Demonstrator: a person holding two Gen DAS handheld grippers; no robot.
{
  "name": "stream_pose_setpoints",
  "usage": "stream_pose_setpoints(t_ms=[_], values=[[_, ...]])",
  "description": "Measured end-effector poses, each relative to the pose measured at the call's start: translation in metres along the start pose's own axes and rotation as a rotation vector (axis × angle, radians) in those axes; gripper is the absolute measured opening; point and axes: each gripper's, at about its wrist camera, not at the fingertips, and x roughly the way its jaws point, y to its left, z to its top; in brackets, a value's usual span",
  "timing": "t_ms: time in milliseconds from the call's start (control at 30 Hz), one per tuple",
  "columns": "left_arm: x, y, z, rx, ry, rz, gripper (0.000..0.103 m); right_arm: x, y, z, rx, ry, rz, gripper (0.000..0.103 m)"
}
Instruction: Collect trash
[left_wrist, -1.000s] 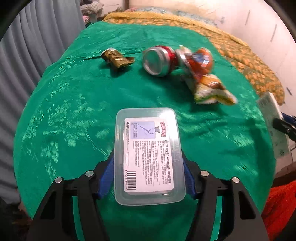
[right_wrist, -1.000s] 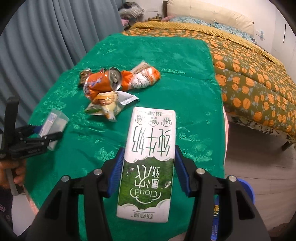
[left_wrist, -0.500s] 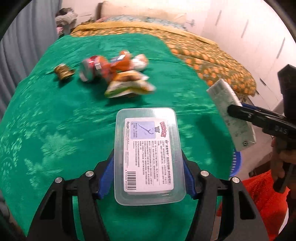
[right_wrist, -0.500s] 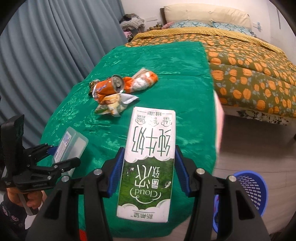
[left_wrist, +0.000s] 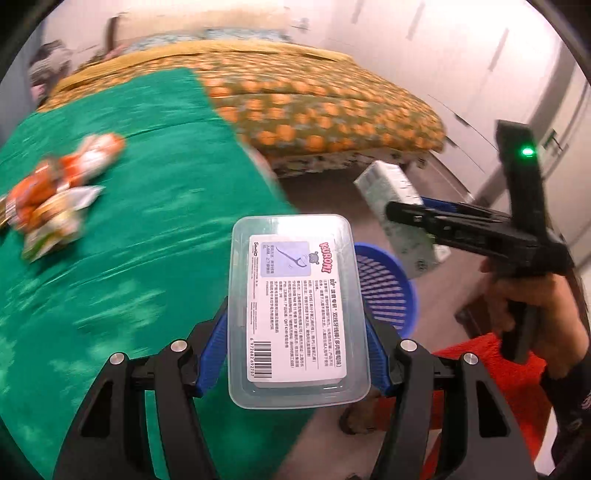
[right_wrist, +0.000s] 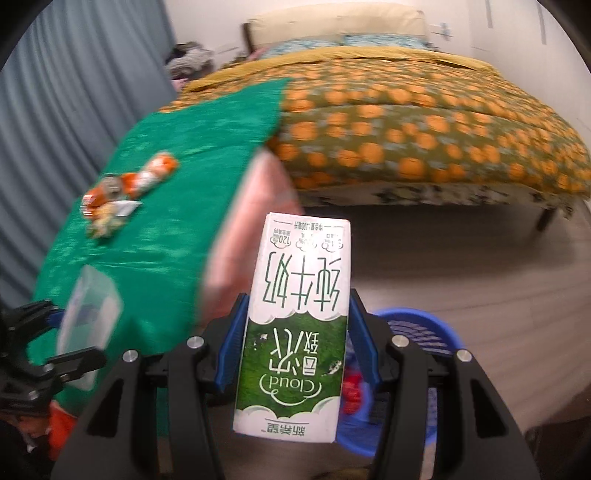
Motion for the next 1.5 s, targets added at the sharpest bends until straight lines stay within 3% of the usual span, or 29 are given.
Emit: stream_pose_setpoints(t_ms=[167, 267, 667, 733, 767, 833, 967, 1233, 1500], values=[[0.05, -0.053, 0.015, 0.048, 0.039, -0.058, 0.062, 0.011, -0.065, -0.022, 0.096, 0.013, -0.09, 0.051], [0.083, -0.078, 0.019, 0.063, 0.069, -0.079, 0.062, 0.018, -0.095, -0.033, 0.158, 0.035, -0.097, 0.051], [0.195, -0.117, 0.018, 0.115, 0.152, -0.1, 0.064, 0.039, -0.138, -0.047, 0.225, 0.09, -0.073, 0.053], [0.21, -0.119, 0.017, 0.127, 0.17, -0.099, 0.073, 0.042, -0.143, -0.048, 0.246, 0.095, -0.079, 0.078], [0.215, -0.119, 0.017, 0.123, 0.176, -0.083, 0.078, 0.041, -0.145, -0.048, 0.257, 0.088, -0.089, 0.086], [0.22, -0.116, 0.016, 0.105, 0.181, -0.064, 0.079, 0.037, -0.149, -0.047, 0.26, 0.082, -0.112, 0.086], [0.199, -0.11, 0.017, 0.076, 0.162, -0.071, 0.083, 0.024, -0.153, -0.045, 0.257, 0.041, -0.176, 0.086], [0.095, -0.106, 0.013, 0.094, 0.012, -0.105, 0.091, 0.006, -0.13, -0.04, 0.237, -0.064, -0.233, 0.087], [0.006, -0.034, -0.017, 0.051, -0.102, 0.044, 0.094, -0.009, -0.059, -0.031, 0.047, -0.196, -0.242, 0.087]])
